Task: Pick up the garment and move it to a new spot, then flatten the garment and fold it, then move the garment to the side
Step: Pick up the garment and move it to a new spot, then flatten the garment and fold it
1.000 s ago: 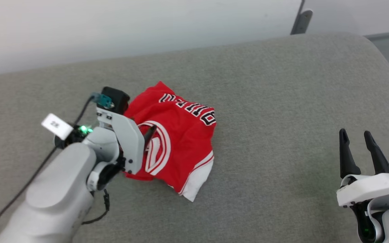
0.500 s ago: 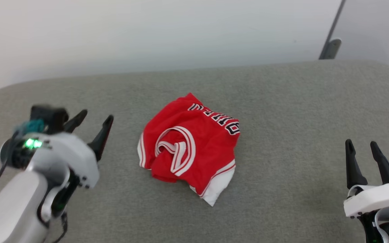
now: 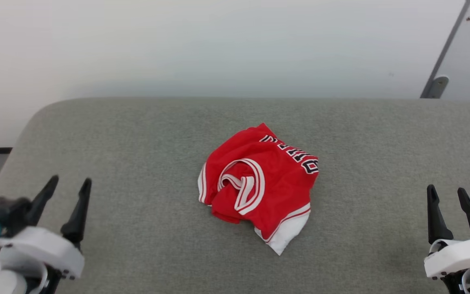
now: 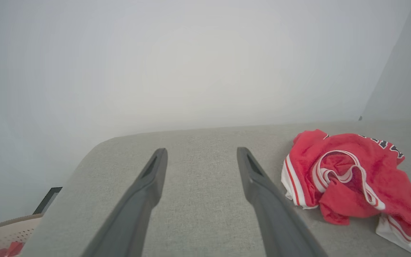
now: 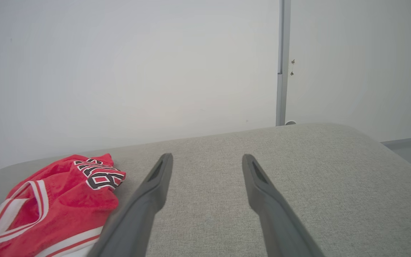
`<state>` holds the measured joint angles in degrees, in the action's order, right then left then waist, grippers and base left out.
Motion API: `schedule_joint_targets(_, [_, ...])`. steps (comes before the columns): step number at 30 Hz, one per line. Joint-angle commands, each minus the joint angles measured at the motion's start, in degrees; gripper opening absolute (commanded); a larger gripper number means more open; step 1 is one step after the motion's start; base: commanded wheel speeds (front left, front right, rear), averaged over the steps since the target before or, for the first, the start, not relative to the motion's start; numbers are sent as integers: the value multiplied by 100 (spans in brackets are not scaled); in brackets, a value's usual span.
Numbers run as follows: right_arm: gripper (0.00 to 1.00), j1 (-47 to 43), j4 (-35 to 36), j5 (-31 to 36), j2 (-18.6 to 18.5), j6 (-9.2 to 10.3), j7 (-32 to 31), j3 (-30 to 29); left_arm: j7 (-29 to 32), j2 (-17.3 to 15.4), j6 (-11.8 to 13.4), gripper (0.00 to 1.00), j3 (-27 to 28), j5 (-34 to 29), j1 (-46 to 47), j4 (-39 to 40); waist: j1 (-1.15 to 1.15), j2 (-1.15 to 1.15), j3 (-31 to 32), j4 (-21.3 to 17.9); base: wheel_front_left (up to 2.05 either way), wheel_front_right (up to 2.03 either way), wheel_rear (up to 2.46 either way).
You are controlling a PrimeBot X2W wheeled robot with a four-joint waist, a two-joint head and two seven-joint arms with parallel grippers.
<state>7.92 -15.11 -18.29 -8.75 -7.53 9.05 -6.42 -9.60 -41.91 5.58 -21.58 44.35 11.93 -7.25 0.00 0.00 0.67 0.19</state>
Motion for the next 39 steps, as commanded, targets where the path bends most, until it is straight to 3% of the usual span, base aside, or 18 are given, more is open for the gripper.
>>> schedule_joint_targets(1, [100, -66, 28, 15, -20, 8, 0, -25, -124, -12, -6, 100, 77, 71, -142, -59, 0, 0, 63, 101, 0, 0, 0])
schedule_joint_targets(10, [100, -187, 58, -23, -81, 8, 22, -64, -510, 120, -104, 100, 422, 123, -645, -219, 0, 0, 74, 226, 0, 0, 0])
schedule_joint_targets(18, [100, -297, 82, 8, -44, 8, 21, -93, -565, 320, -81, 100, 892, -57, -988, -128, 0, 0, 102, 264, 0, 0, 0])
schedule_joint_targets(25, [100, -365, 117, 38, -26, 8, 0, -130, -563, 533, -219, 100, 1270, -318, -1209, 1, 0, 0, 106, 306, 0, 0, 0])
schedule_joint_targets(39, [100, -382, 177, 70, 2, 8, -38, -111, -565, 712, -383, 100, 1446, -504, -1305, -4, 0, 0, 57, 368, 0, 0, 0])
